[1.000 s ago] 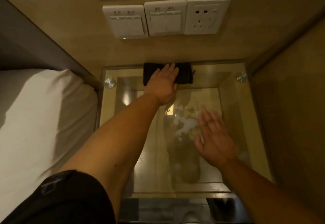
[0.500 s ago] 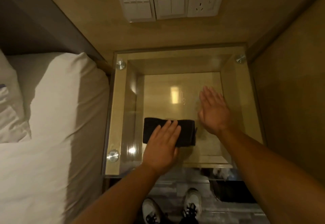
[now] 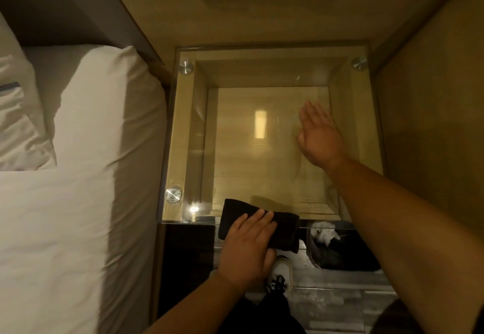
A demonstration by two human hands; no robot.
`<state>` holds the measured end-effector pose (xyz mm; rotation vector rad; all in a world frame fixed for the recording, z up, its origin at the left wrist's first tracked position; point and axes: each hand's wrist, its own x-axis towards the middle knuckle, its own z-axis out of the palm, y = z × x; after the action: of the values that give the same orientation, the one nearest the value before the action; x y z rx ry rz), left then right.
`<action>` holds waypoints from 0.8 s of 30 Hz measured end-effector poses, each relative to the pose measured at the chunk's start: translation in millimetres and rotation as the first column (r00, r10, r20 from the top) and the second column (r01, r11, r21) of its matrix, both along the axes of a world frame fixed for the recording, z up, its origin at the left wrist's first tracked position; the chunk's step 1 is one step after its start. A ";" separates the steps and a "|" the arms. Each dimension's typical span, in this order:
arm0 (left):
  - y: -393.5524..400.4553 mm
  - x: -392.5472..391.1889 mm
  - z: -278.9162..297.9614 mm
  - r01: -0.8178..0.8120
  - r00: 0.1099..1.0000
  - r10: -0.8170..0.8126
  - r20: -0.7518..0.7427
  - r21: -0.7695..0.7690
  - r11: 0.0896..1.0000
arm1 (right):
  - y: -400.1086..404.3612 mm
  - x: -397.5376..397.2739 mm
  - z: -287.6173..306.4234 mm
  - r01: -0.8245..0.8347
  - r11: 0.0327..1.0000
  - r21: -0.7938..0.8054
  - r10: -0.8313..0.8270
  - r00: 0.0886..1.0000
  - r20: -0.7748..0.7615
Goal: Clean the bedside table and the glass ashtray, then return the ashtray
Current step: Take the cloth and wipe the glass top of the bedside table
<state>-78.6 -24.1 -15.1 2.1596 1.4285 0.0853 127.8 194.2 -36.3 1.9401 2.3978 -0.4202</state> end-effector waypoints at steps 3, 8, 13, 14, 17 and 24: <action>-5.1 2.6 15.0 -0.132 0.981 0.143 0.133 -0.089 0.987 | -2.9 3.8 5.0 0.046 0.999 -0.014 -0.047 0.996 -0.074; 1.2 4.8 51.3 -0.410 0.762 0.611 0.217 -0.568 0.713 | -28.1 49.4 6.6 0.259 0.966 -0.021 -0.258 0.965 0.049; 44.9 11.4 75.9 -0.465 0.432 0.889 0.153 -0.807 0.365 | -29.6 53.6 1.9 0.234 0.972 -0.023 -0.230 0.966 0.121; 62.2 14.0 82.9 -0.475 0.414 0.892 0.181 -0.793 0.381 | -29.7 53.4 2.3 0.234 0.972 -0.023 -0.229 0.965 0.126; 132.2 23.6 102.7 -0.501 0.418 0.829 0.371 -0.667 0.551 | -29.8 54.5 2.2 0.238 0.971 -0.032 -0.230 0.960 0.157; 344.5 53.2 89.2 -0.474 0.815 0.414 0.405 0.055 0.879 | -28.0 54.9 -1.2 0.233 0.972 -0.016 -0.228 0.961 0.157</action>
<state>-25.4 320.5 74.1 1.7385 1.6952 0.7735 182.6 166.2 -37.5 2.1582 2.0671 -0.3024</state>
